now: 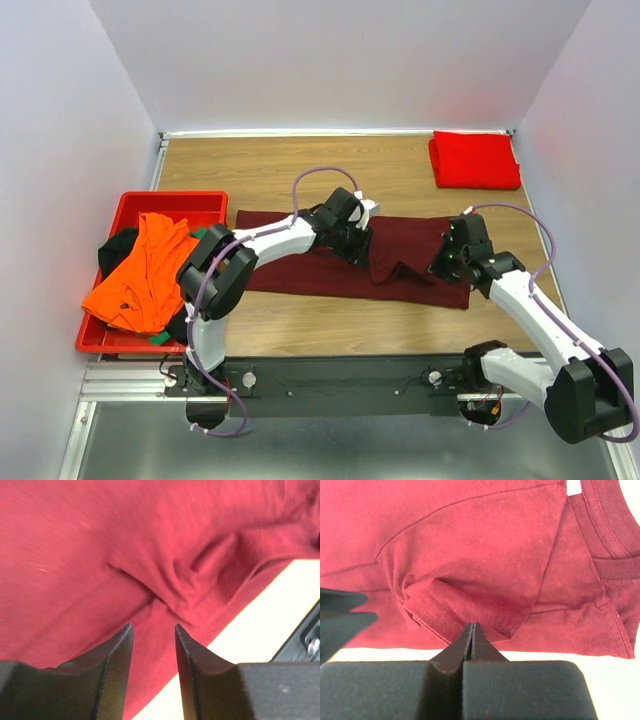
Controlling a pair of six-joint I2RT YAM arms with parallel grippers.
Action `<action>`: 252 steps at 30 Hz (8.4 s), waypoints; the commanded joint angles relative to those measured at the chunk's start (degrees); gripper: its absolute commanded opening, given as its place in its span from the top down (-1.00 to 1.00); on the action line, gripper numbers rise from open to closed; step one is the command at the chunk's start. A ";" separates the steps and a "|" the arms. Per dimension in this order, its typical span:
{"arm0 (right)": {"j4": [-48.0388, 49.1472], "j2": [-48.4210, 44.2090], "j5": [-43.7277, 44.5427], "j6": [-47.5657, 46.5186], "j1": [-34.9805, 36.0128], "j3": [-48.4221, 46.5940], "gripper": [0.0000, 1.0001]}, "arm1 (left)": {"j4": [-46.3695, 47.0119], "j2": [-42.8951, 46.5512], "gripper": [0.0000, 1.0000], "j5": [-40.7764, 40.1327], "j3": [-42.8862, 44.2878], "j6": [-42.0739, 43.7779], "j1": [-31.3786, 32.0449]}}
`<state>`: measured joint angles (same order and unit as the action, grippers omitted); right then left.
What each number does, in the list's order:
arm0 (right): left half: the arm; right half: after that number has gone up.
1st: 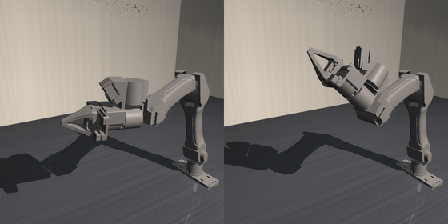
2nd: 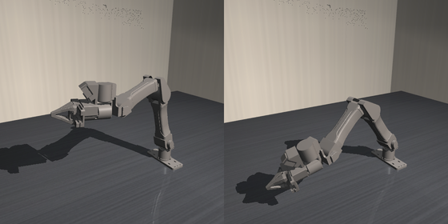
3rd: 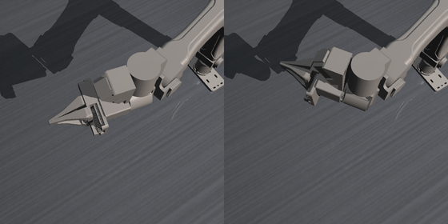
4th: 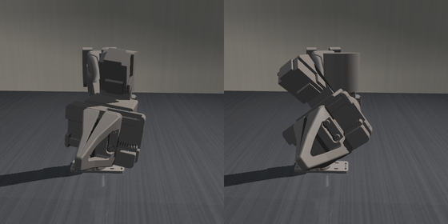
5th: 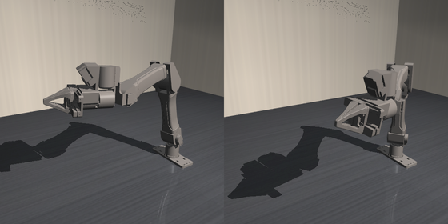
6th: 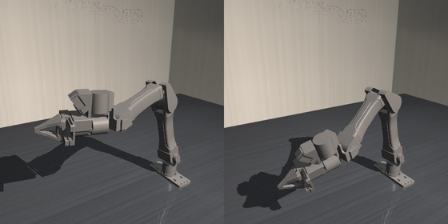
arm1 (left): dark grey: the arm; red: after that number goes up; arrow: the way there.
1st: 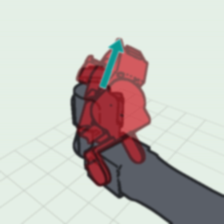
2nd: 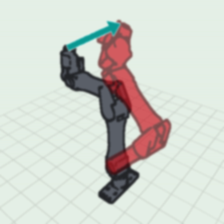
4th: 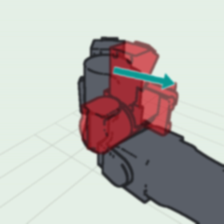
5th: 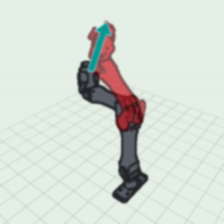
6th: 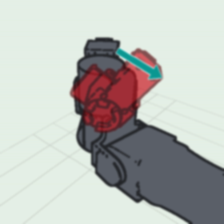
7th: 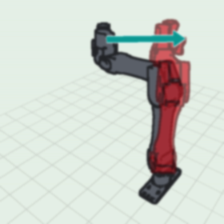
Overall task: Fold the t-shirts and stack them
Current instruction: Fold the tshirt
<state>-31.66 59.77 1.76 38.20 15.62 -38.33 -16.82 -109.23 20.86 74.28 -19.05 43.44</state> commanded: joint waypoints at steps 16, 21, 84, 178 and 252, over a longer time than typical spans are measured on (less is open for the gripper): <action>-3.85 -1.06 0.00 0.92 -0.41 -1.84 0.99 | 2.76 -5.29 -0.07 7.70 1.39 -1.16 4.55; -3.85 -0.97 0.00 0.83 -0.32 -1.84 0.99 | 3.20 -5.99 -0.06 8.23 2.45 -1.96 4.81; -2.45 -0.03 2.96 4.43 -0.32 -1.82 -0.24 | -6.82 4.54 0.28 3.93 -0.89 2.70 -1.86; 5.56 80.67 4.49 -20.08 2.23 -76.18 -0.68 | -2.26 4.29 0.98 -27.37 -13.02 -10.04 6.91; -0.41 29.53 5.53 4.42 40.37 -15.55 0.18 | 8.56 10.61 0.62 -9.53 -15.57 -16.11 -10.92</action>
<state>-28.67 87.46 3.03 40.12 53.78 -52.01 -9.13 -100.62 10.04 59.31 -34.44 32.73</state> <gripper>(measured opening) 0.414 0.194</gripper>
